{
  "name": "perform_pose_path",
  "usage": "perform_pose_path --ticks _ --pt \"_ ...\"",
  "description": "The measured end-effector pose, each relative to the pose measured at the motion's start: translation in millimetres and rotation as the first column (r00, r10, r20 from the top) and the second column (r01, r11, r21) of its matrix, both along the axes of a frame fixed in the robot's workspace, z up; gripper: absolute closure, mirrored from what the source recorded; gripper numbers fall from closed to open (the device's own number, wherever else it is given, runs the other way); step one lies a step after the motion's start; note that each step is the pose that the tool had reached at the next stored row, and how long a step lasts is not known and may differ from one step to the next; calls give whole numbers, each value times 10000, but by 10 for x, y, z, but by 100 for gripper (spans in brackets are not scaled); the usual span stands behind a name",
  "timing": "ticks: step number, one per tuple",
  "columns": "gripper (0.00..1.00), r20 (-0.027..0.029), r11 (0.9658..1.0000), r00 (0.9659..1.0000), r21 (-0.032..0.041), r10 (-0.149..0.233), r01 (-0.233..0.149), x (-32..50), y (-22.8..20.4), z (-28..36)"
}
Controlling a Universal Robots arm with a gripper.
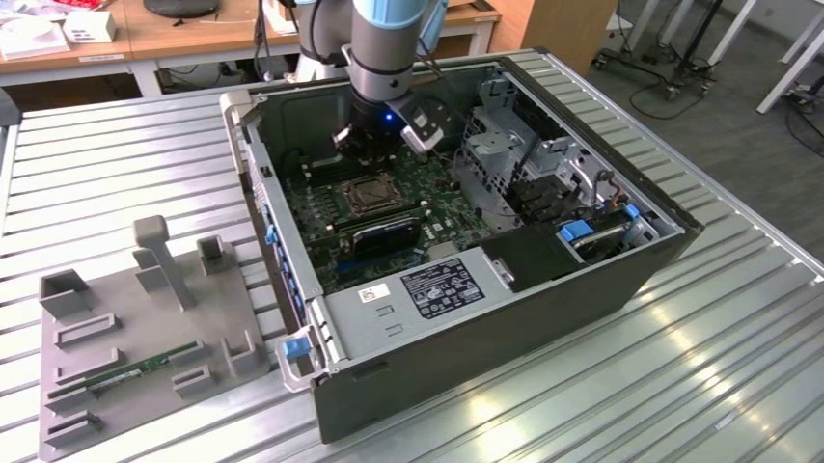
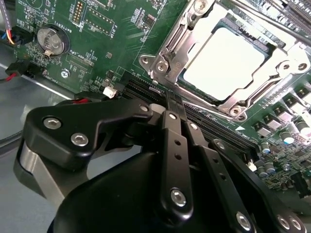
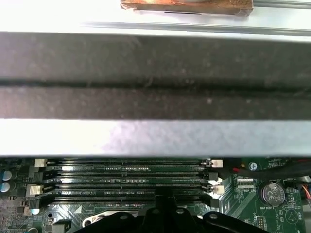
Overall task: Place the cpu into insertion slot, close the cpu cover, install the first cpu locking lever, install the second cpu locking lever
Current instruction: 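Install the first cpu locking lever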
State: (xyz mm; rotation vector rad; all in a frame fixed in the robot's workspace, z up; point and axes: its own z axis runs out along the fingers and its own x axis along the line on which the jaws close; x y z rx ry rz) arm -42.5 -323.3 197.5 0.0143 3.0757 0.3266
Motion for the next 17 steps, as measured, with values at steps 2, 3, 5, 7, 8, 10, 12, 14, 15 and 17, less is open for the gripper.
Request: perform_pose_path --ticks 2,3,5,7,8,10,12,14,15,17 --pt "89 0 10000 10000 0 0 0 0 4 9" --pt "89 0 10000 10000 -3 -1 1 -1 6 12" --pt "89 0 10000 10000 -25 0 0 0 20 16" --pt "89 0 10000 10000 -73 0 0 0 45 16" --pt "89 0 10000 10000 -100 0 0 0 57 16" --pt "89 -1 9998 10000 -174 1 -1 0 80 17" --pt "89 3 9997 10000 -238 -1 1 1 98 14" --pt "89 1 9996 10000 -283 1 -1 0 97 15" --pt "89 0 9996 10000 -298 1 -1 0 98 16" --pt "89 0 9995 10000 -306 0 0 0 98 16"
